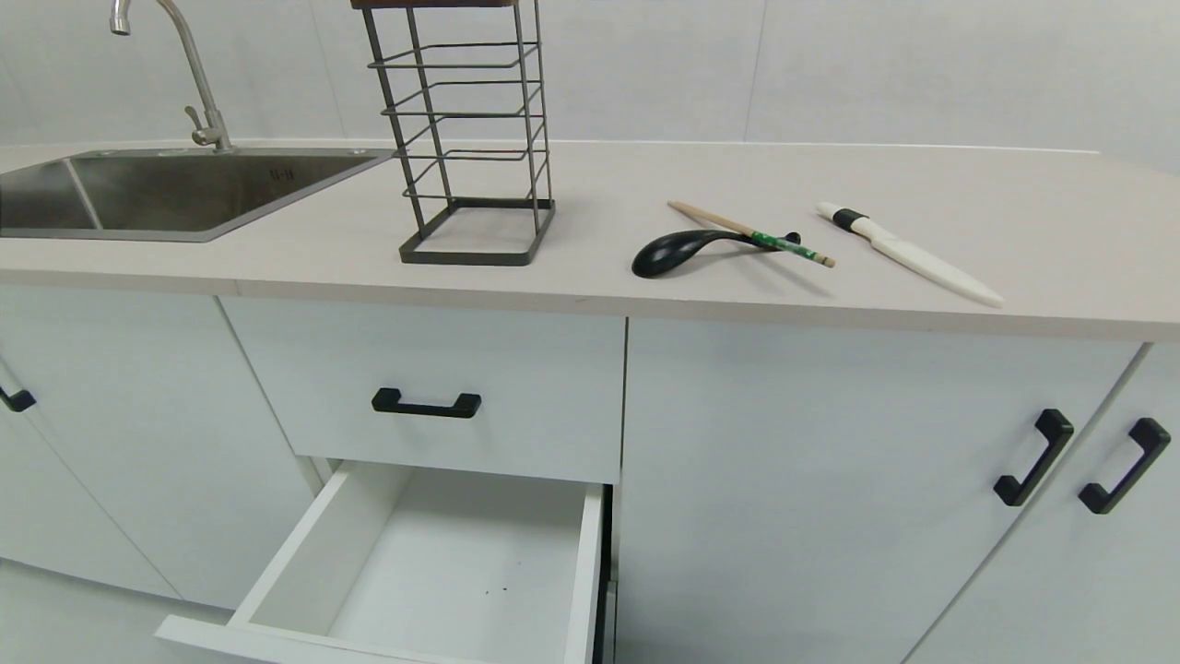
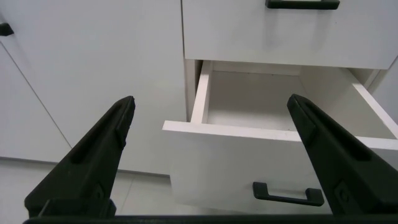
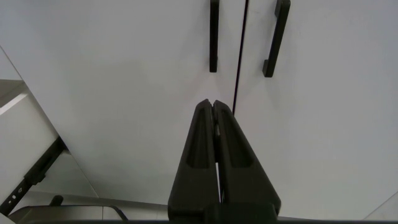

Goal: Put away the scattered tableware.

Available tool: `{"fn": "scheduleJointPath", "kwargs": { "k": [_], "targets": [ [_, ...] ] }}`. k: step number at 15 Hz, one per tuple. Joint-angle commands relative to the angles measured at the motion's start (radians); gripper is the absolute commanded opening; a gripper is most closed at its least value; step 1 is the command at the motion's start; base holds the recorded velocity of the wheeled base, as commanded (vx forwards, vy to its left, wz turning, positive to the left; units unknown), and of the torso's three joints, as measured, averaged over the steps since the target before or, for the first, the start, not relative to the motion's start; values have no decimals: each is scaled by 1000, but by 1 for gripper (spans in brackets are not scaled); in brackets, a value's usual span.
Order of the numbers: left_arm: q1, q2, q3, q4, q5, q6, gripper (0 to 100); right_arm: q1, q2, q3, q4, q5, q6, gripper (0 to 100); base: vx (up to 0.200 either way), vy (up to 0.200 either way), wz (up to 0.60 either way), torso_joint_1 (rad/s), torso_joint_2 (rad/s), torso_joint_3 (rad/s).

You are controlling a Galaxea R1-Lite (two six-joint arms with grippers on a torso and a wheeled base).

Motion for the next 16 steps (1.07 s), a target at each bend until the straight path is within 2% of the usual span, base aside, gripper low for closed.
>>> {"fn": "scheduleJointPath", "kwargs": {
  "k": [1,7,12,16],
  "targets": [
    [1,1,0,-2,0,-1,100,1,2,0,0,1,-3,0,0,0,0,115,-163,-32],
    [1,1,0,0,-1,-1,100,1,2,0,0,1,0,0,0,0,0,217,-167,-132],
    [1,1,0,0,-1,-1,100,1,2,0,0,1,3,0,0,0,0,124,-436,-128],
    [1,1,0,0,-1,1,100,1,2,0,0,0,1,0,0,0,0,58,-121,-49]
  ]
}}
